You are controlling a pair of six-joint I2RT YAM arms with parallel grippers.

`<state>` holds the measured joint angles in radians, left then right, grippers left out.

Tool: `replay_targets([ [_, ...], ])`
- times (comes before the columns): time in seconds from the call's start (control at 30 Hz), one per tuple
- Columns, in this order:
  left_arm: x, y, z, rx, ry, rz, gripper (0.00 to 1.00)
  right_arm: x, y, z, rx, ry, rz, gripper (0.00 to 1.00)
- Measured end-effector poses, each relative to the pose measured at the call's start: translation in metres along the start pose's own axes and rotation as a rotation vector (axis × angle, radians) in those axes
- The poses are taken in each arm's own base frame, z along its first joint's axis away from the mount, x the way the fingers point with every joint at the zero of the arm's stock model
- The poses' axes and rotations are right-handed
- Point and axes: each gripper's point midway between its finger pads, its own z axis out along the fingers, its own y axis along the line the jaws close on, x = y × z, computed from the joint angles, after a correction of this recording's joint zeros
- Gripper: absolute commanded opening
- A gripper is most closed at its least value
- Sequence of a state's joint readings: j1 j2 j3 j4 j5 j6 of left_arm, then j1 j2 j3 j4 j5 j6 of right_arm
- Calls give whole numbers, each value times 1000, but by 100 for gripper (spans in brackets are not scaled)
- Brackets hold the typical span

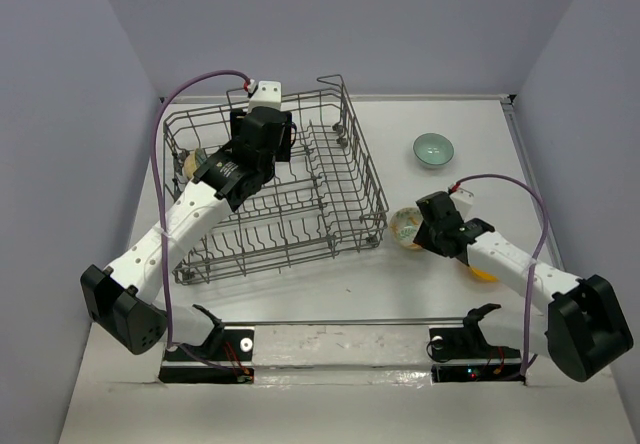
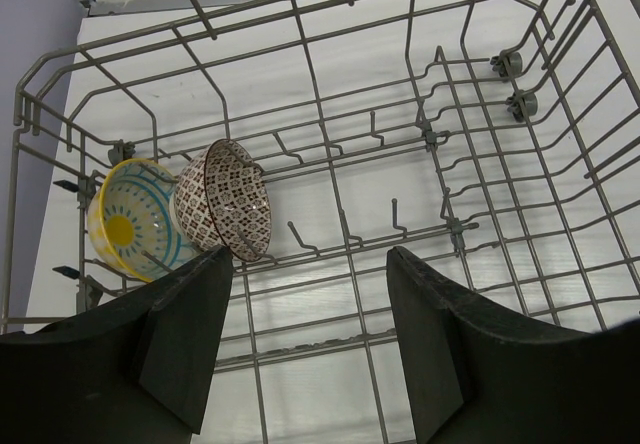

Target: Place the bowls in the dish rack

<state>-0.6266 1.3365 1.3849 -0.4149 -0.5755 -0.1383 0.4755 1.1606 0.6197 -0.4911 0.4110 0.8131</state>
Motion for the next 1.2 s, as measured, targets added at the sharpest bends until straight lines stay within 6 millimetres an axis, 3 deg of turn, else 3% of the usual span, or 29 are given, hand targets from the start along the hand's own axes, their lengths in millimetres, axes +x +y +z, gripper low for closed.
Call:
replay_targets([
  [0.23,0,0,0,1,0,0,74,1,-8,10,20,-3,23,29],
  [0.5,0,-1,0,5,1,0,74,-12,-3,12,-14,-49,74,1],
  [0.67,0,-2,0,11,2,-1,74,-21,-4,6,-20,-80,83,1],
  [0.8,1,-3,0,19,4,0,74,-22,-16,-1,28,-80,55,1],
  [0.97,2,-5,0,26,8,1,74,-53,-17,-25,40,-146,63,1],
  [1.2,-1,-12,-2,64,11,-20,74,-129,-5,-92,-22,-345,132,1],
])
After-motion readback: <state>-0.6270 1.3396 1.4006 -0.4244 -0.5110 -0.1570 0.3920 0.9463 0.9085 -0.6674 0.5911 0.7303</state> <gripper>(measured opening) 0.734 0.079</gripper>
